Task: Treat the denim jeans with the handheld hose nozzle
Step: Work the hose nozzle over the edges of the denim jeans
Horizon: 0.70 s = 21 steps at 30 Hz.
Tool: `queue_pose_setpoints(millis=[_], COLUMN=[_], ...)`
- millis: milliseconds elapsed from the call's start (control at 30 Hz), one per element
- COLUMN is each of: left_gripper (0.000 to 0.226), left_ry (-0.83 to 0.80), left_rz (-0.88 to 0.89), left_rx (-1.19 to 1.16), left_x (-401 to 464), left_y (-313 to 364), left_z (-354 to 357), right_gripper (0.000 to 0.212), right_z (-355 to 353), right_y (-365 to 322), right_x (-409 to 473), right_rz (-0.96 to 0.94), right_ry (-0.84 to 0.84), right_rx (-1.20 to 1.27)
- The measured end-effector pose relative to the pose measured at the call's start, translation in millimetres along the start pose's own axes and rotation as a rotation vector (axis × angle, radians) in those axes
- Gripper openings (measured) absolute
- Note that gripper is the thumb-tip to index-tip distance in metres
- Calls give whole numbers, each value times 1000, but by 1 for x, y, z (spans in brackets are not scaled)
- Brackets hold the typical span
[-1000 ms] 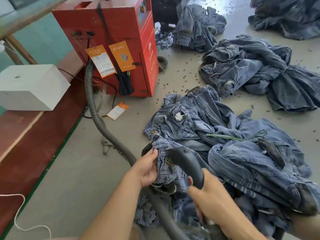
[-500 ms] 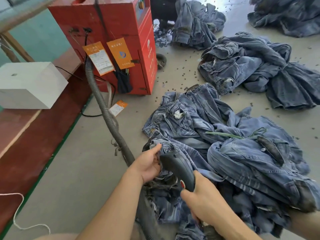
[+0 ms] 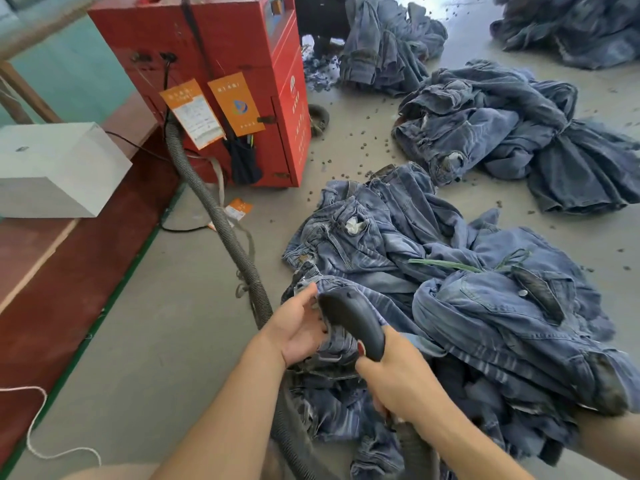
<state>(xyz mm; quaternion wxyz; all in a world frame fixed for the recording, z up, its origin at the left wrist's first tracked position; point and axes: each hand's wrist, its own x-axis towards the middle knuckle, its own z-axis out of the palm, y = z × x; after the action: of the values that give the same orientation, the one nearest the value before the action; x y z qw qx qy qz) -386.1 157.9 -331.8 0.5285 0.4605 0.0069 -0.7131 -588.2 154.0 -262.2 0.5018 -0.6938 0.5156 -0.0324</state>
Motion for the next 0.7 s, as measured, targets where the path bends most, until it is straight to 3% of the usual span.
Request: queue_pose_setpoints(millis=[167, 367, 533, 600, 700], left_gripper=[53, 59, 64, 58, 25], left_ry=[-75, -75, -118, -94, 46], left_rz=[-13, -9, -31, 13, 137], left_rx=[-45, -66, -85, 34, 432], left_x=[-1, 4, -6, -3, 9], left_y=[0, -1, 1, 8, 15], left_z=[-3, -4, 0, -1, 0], right_gripper=[14, 16, 13, 14, 15], right_z=[-18, -7, -38, -53, -60], right_y=[-2, -3, -13, -5, 10], right_x=[0, -11, 23, 15, -5], right_rz=[11, 28, 57, 65, 98], right_ry=[149, -69, 167, 172, 98], right_rx=[265, 110, 353, 466, 498])
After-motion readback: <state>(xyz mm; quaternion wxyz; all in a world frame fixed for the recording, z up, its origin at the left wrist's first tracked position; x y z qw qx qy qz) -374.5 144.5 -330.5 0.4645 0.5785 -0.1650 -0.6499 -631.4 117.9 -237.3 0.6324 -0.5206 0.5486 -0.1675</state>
